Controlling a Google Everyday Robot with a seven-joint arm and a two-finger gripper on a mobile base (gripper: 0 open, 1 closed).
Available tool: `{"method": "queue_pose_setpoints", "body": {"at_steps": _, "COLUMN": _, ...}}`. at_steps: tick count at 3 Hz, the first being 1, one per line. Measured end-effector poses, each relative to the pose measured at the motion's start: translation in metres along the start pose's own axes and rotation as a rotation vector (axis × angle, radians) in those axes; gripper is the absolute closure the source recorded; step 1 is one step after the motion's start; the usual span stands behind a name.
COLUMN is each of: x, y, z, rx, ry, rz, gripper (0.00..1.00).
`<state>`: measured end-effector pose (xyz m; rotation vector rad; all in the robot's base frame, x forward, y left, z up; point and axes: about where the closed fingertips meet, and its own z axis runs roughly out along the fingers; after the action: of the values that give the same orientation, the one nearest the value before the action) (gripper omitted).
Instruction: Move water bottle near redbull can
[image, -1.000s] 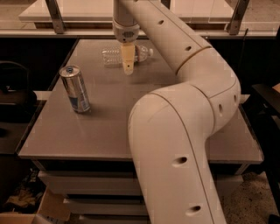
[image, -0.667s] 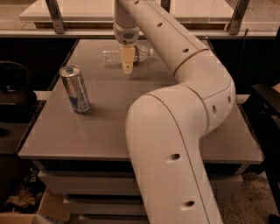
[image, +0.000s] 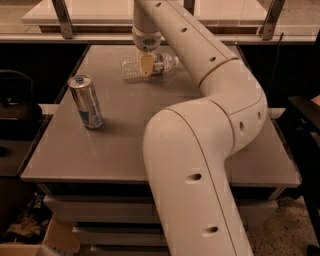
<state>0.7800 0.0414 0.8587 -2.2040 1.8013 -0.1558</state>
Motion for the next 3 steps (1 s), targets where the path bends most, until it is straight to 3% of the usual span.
{"method": "queue_pose_setpoints", "body": {"at_steps": 1, "x": 0.001, "y": 0.000, "z": -0.010, "rx": 0.013, "ry": -0.010, "rz": -0.007, "gripper": 0.88}}
{"method": "queue_pose_setpoints", "body": {"at_steps": 2, "x": -0.004, "y": 0.007, "z": -0.031, "rx": 0.023, "ry": -0.016, "rz": -0.052, "gripper": 1.00}}
{"method": "queue_pose_setpoints", "body": {"at_steps": 3, "x": -0.016, "y": 0.023, "z": -0.050, "rx": -0.006, "ry": 0.000, "rz": -0.073, "gripper": 1.00}}
